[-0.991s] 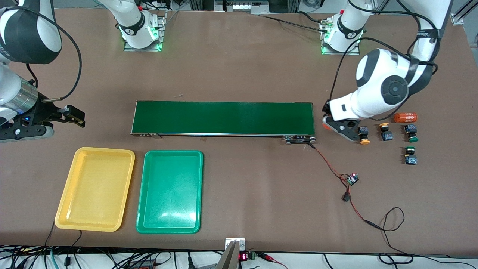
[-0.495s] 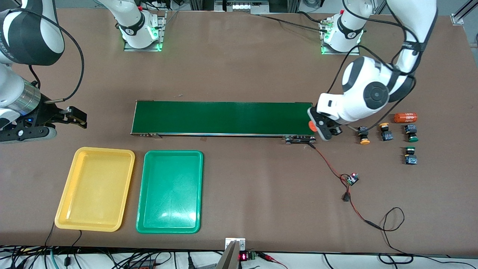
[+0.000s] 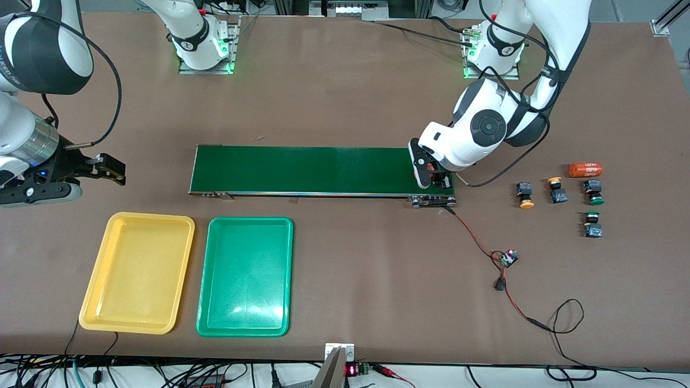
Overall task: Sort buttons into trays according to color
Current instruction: 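Carry the orange cylinder onto the green conveyor belt and lower it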
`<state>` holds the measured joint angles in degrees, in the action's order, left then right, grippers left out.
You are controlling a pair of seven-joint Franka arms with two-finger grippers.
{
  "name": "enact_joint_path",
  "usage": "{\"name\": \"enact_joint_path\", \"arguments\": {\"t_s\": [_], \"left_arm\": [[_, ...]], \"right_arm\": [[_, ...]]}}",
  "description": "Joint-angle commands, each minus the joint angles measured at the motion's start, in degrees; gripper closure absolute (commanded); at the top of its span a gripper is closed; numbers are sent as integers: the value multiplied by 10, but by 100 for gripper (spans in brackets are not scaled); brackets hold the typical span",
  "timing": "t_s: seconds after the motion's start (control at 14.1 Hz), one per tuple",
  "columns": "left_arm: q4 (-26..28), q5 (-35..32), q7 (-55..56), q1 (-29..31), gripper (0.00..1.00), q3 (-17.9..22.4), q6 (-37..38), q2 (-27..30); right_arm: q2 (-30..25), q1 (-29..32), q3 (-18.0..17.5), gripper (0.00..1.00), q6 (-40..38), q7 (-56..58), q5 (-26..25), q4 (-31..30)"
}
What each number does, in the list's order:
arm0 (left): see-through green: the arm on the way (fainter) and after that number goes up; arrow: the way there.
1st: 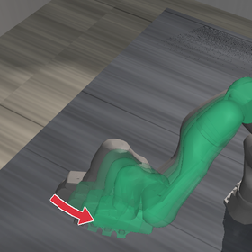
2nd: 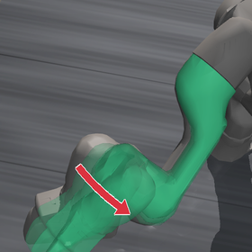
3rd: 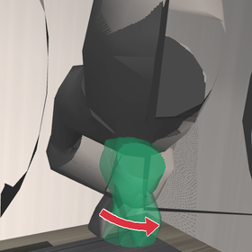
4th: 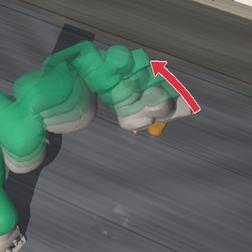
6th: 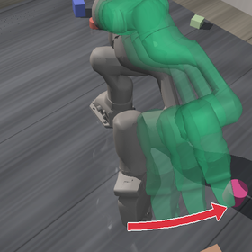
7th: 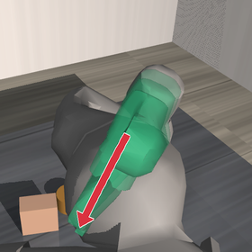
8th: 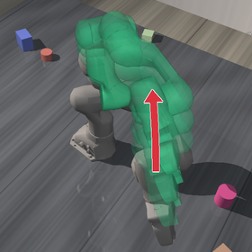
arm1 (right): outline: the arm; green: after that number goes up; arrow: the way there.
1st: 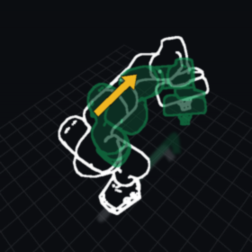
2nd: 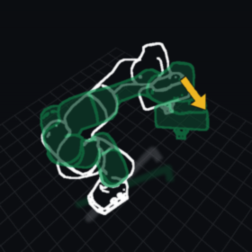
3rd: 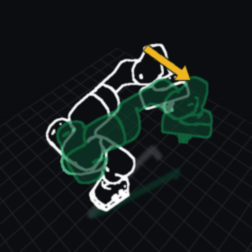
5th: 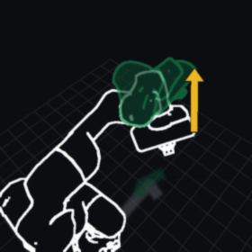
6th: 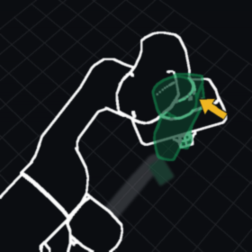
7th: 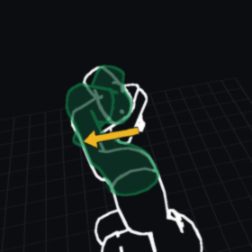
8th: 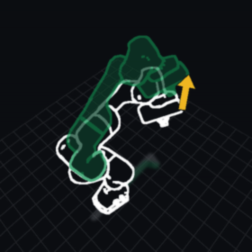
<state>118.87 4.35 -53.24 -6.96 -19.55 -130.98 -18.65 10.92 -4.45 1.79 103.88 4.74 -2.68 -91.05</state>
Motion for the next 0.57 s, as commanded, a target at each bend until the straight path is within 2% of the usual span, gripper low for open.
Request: {"name": "enact_joint_path", "arguments": {"t_s": [0.0,0.5], "left_arm": [[15,-9,-36,5,100,0,-8,5],[24,-79,-41,3,100,0,-6,5]], "right_arm": [[1,1,-1,0,1,-1,0,3],[1,-1,-1,0,5,-2,0,4]]}}
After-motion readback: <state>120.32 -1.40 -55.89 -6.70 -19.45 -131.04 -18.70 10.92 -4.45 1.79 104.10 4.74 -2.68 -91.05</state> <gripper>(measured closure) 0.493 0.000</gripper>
